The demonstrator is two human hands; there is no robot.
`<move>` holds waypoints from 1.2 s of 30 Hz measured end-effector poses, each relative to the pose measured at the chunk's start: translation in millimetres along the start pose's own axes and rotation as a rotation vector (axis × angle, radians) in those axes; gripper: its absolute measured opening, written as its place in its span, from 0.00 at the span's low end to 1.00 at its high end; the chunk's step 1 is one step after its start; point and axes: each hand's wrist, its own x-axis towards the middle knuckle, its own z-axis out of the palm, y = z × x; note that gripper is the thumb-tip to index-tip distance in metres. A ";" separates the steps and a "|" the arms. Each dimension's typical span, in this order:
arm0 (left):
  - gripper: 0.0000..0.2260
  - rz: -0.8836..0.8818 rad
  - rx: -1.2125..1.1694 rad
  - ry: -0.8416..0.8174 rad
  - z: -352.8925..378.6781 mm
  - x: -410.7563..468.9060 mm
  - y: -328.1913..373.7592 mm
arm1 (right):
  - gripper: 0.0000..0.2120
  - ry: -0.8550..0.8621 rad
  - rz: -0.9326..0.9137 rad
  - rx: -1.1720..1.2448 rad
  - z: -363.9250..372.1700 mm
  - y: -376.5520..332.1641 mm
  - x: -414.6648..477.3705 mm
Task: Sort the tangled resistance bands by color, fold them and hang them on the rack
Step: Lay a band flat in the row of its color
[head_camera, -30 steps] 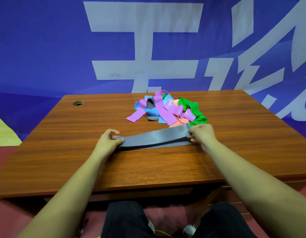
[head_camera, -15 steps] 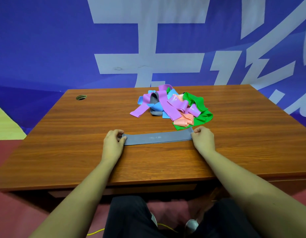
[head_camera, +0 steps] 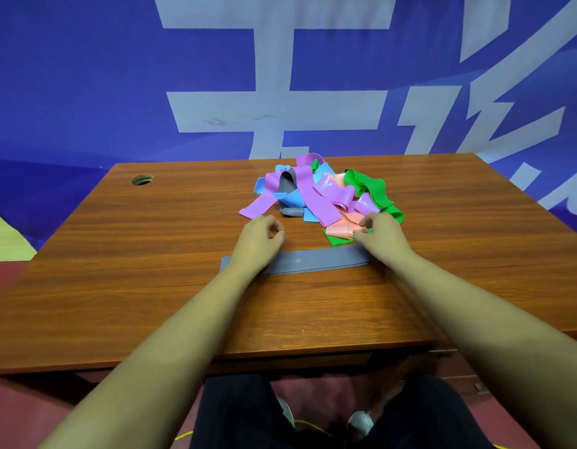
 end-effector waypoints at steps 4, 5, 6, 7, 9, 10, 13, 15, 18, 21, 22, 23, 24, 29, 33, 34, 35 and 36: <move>0.05 0.020 -0.068 -0.096 35.0 25.5 29.7 | 0.18 -0.029 0.019 0.010 3.1 1.4 14.6; 0.06 0.042 -0.064 -0.117 44.7 30.4 34.7 | 0.16 -0.034 0.010 0.023 5.5 1.8 16.5; 0.08 0.070 -0.053 -0.145 54.3 35.1 37.5 | 0.14 -0.036 -0.002 0.037 8.4 2.6 18.0; 0.10 0.093 -0.042 -0.177 63.4 39.7 39.1 | 0.11 -0.037 -0.015 0.052 11.7 3.8 19.5; 0.15 0.109 -0.008 -0.238 79.8 48.9 36.6 | 0.06 -0.040 -0.035 0.072 17.3 6.5 21.6; 0.16 0.112 0.016 -0.253 86.2 52.3 34.9 | 0.04 -0.043 -0.040 0.083 19.1 7.8 22.1; 0.10 0.122 0.062 -0.209 103.5 59.4 27.2 | 0.02 -0.046 -0.038 0.145 20.1 11.3 23.3; 0.09 0.138 0.028 -0.162 108.1 61.6 26.8 | 0.01 -0.046 -0.042 0.195 17.5 13.0 24.0; 0.06 0.139 -0.084 -0.066 99.4 67.2 36.9 | 0.03 -0.018 -0.030 0.289 7.0 10.4 24.9; 0.04 0.128 -0.232 0.012 72.4 78.2 54.7 | 0.04 0.014 -0.037 0.333 -6.5 -0.7 26.6; 0.04 0.132 -0.269 0.023 61.7 82.4 61.8 | 0.04 0.028 -0.050 0.322 -11.9 -5.8 26.9; 0.03 0.133 -0.303 0.037 50.8 86.5 69.5 | 0.03 0.048 -0.063 0.319 -17.0 -10.8 27.9; 0.04 0.136 -0.342 0.057 39.5 89.7 78.0 | 0.02 0.074 -0.075 0.326 -22.6 -16.9 28.6; 0.07 0.147 -0.537 0.120 -9.0 91.5 114.0 | 0.08 0.136 -0.067 0.374 -40.0 -44.0 32.0; 0.06 0.130 -0.520 0.059 -32.4 77.4 126.6 | 0.15 0.012 -0.204 0.619 -57.2 -72.8 13.2; 0.08 0.123 -0.524 0.039 -36.5 72.8 128.5 | 0.14 -0.013 -0.228 0.673 -60.1 -79.8 8.6; 0.10 0.118 -0.523 0.026 -40.5 67.6 130.5 | 0.12 -0.024 -0.224 0.727 -62.3 -86.0 5.1; 0.11 0.115 -0.522 0.021 -44.4 63.0 131.4 | 0.10 -0.025 -0.198 0.786 -64.6 -91.3 2.5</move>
